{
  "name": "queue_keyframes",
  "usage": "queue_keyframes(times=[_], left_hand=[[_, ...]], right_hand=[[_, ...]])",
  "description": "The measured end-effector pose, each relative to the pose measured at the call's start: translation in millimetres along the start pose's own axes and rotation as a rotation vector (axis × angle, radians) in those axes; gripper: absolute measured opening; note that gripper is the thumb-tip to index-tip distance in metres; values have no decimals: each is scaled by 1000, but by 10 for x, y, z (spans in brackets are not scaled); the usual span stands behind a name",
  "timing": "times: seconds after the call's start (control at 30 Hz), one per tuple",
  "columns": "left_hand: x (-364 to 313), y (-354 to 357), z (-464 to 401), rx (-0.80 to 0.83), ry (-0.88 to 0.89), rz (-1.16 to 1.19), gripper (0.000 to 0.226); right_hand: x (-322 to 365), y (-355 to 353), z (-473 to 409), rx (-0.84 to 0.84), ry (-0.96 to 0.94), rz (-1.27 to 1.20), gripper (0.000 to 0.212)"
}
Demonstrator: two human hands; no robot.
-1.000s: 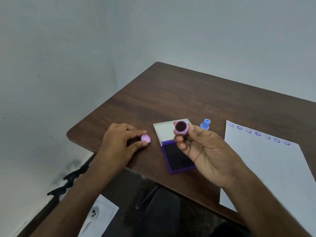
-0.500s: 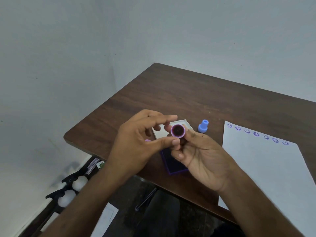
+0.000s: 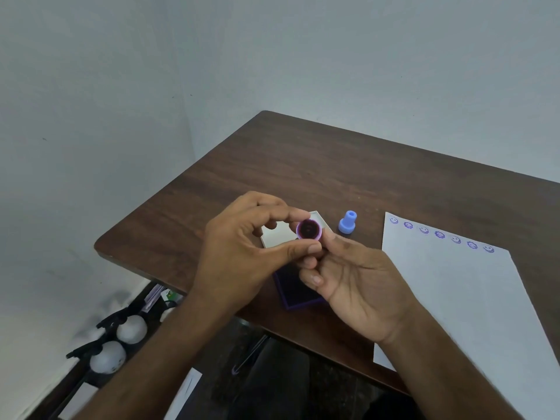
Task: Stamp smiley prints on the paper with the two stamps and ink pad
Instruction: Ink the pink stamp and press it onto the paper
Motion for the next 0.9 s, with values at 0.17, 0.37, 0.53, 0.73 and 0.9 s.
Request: queue_keyframes(times=[0.17, 0.37, 0.53, 0.73, 0.9], left_hand=[[6, 66, 2, -19, 3, 45, 36], [123, 111, 77, 29, -101, 111, 44], [394, 61, 201, 241, -295, -84, 65], [379, 100, 281, 353, -216, -423, 89], [384, 124, 267, 414, -193, -507, 96]], right_hand=[[11, -83, 24, -13, -13, 27, 26], [137, -226, 42, -188, -36, 219, 16], [301, -369, 68, -511, -47, 1060, 15], [277, -231, 33, -470, -14, 1640, 25], [229, -130, -37, -358, 50, 1901, 19]])
Point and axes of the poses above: each hand's wrist, its own z-axis away from the middle knuckle, its own y-axis out of the palm, x = y × z, the point moved 2 cm from there along -z, towards the middle knuckle, and after that the axes turned 13 degrees about z, right-handed, at the moved point
